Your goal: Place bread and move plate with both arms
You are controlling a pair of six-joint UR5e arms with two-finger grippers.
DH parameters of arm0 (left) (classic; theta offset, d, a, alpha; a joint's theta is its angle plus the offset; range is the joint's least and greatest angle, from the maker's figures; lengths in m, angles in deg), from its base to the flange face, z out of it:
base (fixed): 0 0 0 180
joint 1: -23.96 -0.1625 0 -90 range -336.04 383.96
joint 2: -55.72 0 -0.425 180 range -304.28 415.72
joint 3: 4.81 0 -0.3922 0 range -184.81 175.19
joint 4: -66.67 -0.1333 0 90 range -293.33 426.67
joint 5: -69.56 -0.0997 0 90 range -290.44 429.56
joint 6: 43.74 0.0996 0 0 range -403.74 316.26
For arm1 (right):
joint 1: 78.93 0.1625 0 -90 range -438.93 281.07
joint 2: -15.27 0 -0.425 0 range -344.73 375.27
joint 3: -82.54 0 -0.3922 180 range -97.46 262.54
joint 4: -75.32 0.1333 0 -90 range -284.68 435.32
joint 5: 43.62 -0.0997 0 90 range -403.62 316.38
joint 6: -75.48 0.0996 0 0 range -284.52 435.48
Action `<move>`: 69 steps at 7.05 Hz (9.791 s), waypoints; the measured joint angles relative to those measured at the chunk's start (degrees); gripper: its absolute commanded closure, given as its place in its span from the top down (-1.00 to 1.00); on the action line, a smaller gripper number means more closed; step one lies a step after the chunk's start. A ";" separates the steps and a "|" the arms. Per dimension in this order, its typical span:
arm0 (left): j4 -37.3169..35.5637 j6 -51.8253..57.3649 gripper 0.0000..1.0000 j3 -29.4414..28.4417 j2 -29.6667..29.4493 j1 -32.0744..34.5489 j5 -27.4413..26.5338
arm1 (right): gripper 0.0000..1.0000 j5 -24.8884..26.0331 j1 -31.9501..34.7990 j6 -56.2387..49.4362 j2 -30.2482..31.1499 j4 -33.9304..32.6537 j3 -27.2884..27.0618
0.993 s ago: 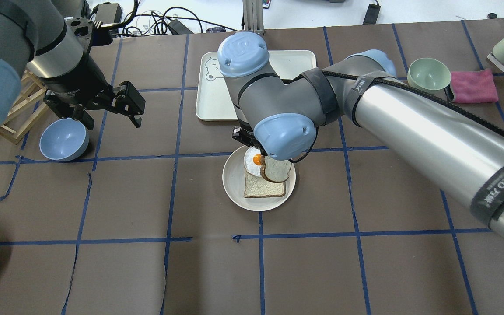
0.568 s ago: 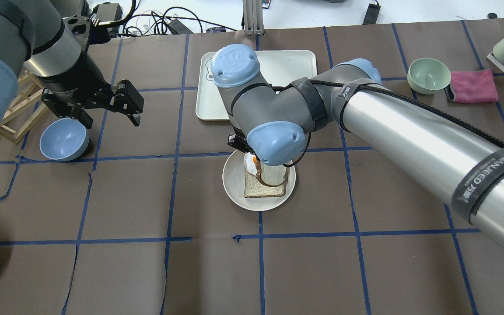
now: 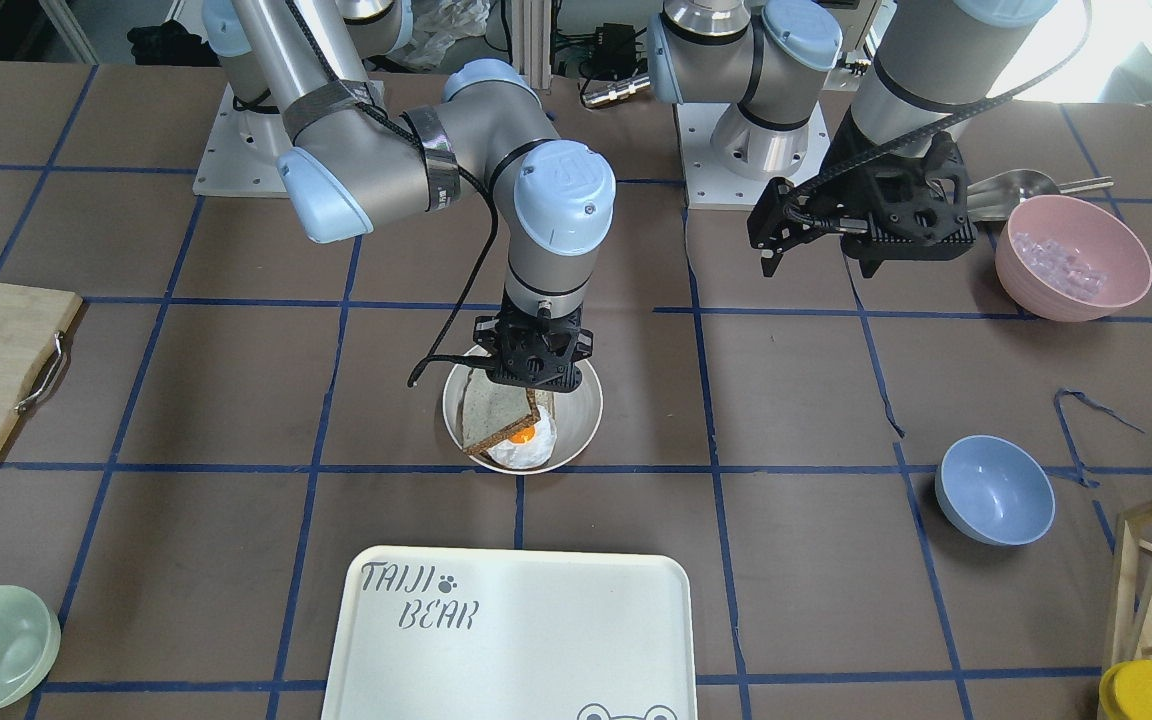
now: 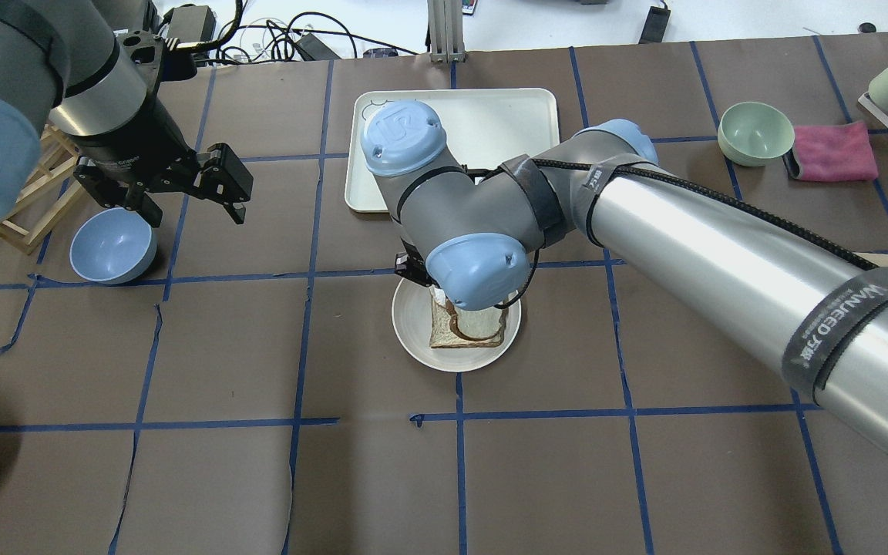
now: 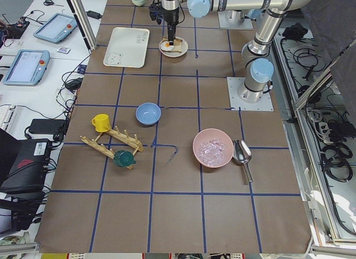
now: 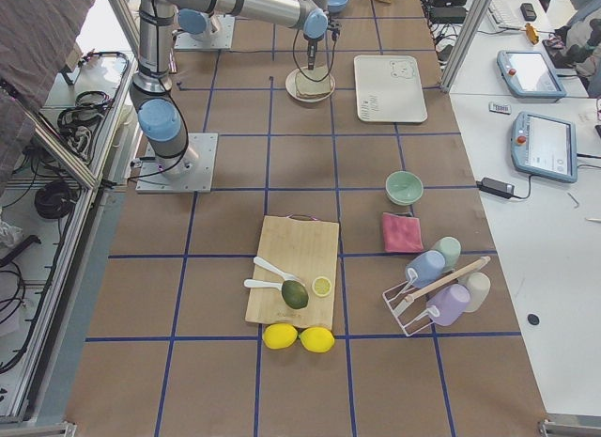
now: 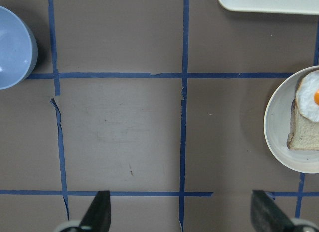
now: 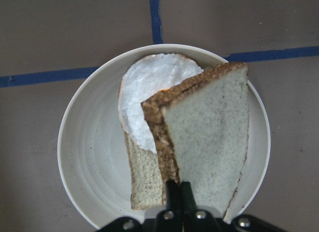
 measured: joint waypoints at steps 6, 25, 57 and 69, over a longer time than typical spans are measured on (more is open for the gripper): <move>-0.02 -0.42 1.00 0.77 -0.09 -0.05 -0.10 | -0.43 -5.11 0.04 0.87 -0.21 -6.53 -1.74; -40.53 -10.51 -0.01 22.91 -13.93 11.27 11.80 | 1.00 -4.74 -25.48 -33.06 23.35 14.66 2.20; -39.57 -18.14 1.00 -16.16 -42.52 8.73 19.15 | 1.00 -2.43 -27.43 -38.83 23.15 15.39 1.95; 5.66 -1.62 1.00 -2.61 -2.22 2.90 0.92 | 1.00 -2.35 -27.43 -38.83 23.14 15.46 1.95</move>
